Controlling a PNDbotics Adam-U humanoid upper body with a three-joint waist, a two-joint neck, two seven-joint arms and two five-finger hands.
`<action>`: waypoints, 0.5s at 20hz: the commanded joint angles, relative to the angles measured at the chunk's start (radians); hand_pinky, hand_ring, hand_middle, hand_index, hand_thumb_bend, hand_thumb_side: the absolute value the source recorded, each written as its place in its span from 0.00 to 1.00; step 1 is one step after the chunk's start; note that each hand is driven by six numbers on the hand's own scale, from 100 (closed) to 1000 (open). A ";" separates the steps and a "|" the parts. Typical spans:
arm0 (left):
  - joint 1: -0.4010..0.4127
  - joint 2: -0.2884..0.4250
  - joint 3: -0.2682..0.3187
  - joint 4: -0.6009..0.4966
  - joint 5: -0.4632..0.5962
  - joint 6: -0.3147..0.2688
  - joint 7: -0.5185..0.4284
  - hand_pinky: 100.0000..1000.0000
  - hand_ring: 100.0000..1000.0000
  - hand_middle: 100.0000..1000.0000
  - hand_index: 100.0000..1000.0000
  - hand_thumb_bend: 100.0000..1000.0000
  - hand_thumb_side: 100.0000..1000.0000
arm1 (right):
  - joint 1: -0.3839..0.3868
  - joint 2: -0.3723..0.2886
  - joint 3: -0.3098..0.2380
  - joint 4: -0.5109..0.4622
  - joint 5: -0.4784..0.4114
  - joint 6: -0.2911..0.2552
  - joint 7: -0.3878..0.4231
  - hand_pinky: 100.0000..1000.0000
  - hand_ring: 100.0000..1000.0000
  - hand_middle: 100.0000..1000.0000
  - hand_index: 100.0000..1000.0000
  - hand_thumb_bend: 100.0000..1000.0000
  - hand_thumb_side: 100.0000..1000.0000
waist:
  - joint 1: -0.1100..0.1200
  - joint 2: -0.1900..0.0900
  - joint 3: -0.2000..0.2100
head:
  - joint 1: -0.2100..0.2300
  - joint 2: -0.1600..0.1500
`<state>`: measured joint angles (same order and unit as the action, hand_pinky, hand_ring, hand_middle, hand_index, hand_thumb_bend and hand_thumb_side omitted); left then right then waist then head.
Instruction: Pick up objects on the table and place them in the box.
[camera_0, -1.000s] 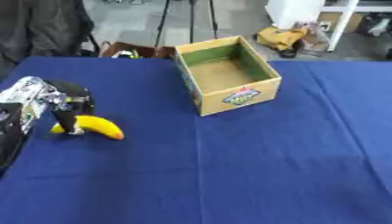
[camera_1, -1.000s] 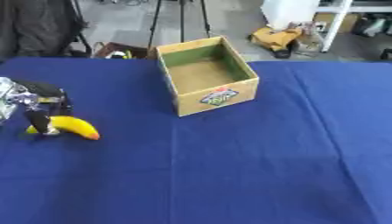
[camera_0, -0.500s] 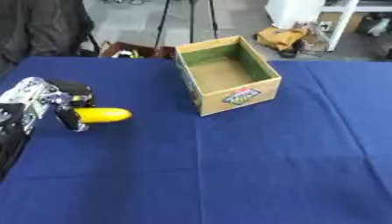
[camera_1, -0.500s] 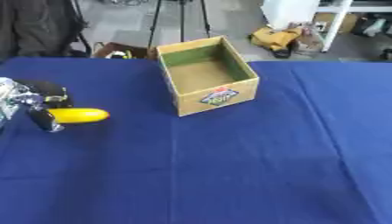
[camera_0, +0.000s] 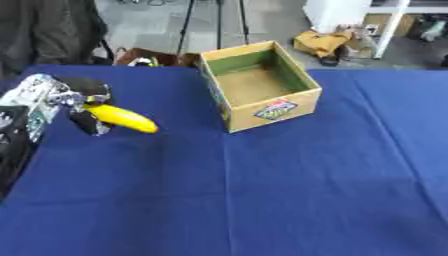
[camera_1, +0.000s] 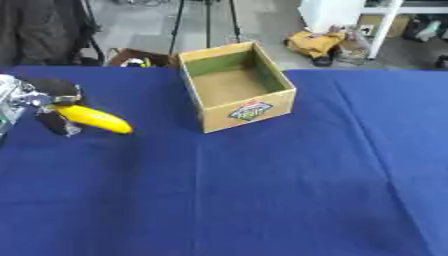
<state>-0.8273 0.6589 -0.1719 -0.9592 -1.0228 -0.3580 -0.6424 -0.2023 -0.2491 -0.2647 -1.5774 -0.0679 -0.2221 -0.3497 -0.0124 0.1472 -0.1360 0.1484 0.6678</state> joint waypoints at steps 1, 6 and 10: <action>-0.025 0.014 0.016 -0.020 0.021 0.010 0.010 0.52 0.36 0.30 0.42 0.05 0.27 | -0.009 -0.024 -0.004 -0.010 -0.005 -0.002 0.002 0.69 0.64 0.64 0.74 0.00 0.66 | 0.000 -0.018 -0.003 | 0.002 0.004; -0.021 0.013 0.011 -0.014 0.021 0.014 -0.002 0.50 0.35 0.29 0.41 0.03 0.27 | -0.008 -0.024 -0.005 -0.009 -0.006 -0.002 0.002 0.69 0.64 0.64 0.74 0.00 0.66 | -0.002 -0.018 -0.004 | 0.003 0.003; -0.016 0.012 0.012 -0.011 0.032 0.016 -0.002 0.47 0.32 0.26 0.39 0.00 0.28 | -0.007 -0.024 -0.005 -0.009 -0.006 -0.002 0.002 0.69 0.64 0.64 0.74 0.00 0.66 | -0.003 -0.019 -0.003 | 0.002 0.002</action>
<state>-0.8270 0.6502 -0.1704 -0.9618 -0.9990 -0.3442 -0.6440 -0.2021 -0.2491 -0.2647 -1.5763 -0.0680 -0.2232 -0.3486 -0.0152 0.1470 -0.1387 0.1484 0.6678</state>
